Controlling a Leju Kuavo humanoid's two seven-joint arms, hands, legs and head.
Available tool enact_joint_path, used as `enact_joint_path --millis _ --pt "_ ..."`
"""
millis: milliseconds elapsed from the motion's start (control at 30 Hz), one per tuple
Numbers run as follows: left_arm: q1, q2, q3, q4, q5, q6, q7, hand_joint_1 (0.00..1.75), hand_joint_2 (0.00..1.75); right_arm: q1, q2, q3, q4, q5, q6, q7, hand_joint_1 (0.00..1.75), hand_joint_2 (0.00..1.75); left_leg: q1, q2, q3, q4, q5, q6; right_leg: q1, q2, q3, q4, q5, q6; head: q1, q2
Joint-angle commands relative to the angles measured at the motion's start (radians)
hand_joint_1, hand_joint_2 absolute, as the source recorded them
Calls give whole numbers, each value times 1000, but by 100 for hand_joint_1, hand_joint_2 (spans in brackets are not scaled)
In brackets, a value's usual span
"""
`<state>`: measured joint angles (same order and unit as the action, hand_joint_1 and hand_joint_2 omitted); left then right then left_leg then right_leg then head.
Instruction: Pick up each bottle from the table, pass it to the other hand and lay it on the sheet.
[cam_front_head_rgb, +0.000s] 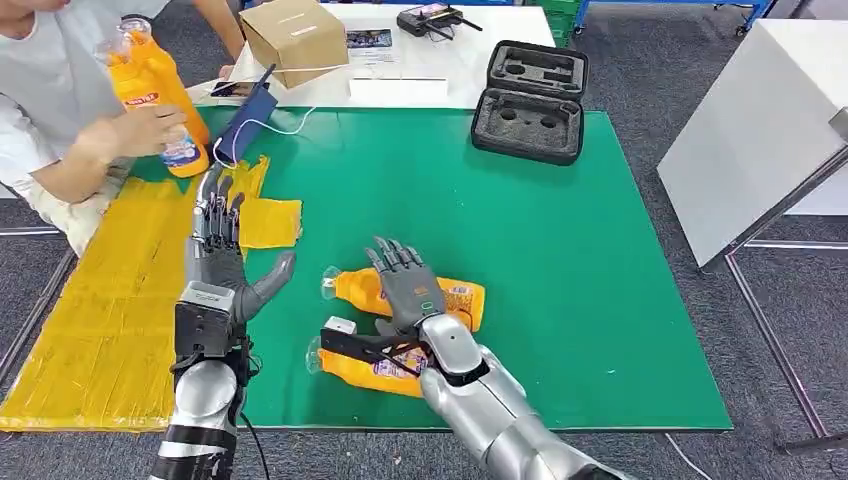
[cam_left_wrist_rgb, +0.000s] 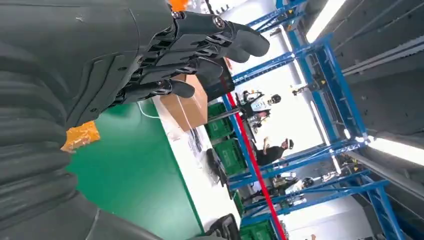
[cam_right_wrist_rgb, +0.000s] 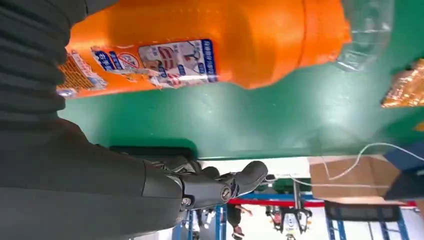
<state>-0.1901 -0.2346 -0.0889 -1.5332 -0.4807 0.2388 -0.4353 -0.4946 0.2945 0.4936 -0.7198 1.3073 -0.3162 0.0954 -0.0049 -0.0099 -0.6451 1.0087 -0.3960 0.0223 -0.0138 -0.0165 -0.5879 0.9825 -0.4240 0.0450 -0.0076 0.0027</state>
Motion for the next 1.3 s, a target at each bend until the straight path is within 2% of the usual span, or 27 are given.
enact_joint_path --millis 33,300,667,1100,1133,1167,1233,1300 --pt "-17 -2 -6 35 8 -5 4 0 175 -67 -19 -7 126 14 -5 25 0 175 1 0 5 -1 -2 -1 1 0 6 -1 -2 -1 0 0" --pt "-17 -10 -8 69 26 -6 2 0 175 -101 -46 -63 225 40 19 95 0 175 0 -1 5 -1 -1 -1 0 -1 6 -2 -1 -1 0 0" --pt "-19 -10 -7 75 26 -5 1 0 175 -107 -46 -69 234 43 16 93 0 175 1 -1 4 0 -1 -1 1 0 4 -1 -1 -1 0 0" --pt "-49 -20 -4 130 37 -9 0 0 175 -154 -70 -89 362 97 149 190 2 175 0 -2 3 -1 0 -1 0 -2 4 -1 -1 -1 0 0" --pt "-51 -22 -3 134 37 -10 0 0 175 -158 -72 -90 371 103 176 196 103 175 1 -3 7 -1 -1 -2 1 -3 7 -2 -2 -2 0 0" --pt "-52 -24 -4 135 37 -10 0 0 175 -157 -76 -91 373 102 178 196 131 175 1 -3 5 -1 0 -1 1 -2 6 -2 -1 -1 0 0" --pt "-55 -25 -5 142 37 -9 0 0 175 -159 -77 -89 377 106 185 195 168 175 0 -2 4 -1 0 -1 0 -2 4 -1 0 -1 0 0" --pt "-56 -25 -8 147 37 -9 0 0 175 -157 -76 -92 374 107 179 189 166 175 0 -2 5 -1 0 -1 0 -2 6 -2 -1 -1 0 0"
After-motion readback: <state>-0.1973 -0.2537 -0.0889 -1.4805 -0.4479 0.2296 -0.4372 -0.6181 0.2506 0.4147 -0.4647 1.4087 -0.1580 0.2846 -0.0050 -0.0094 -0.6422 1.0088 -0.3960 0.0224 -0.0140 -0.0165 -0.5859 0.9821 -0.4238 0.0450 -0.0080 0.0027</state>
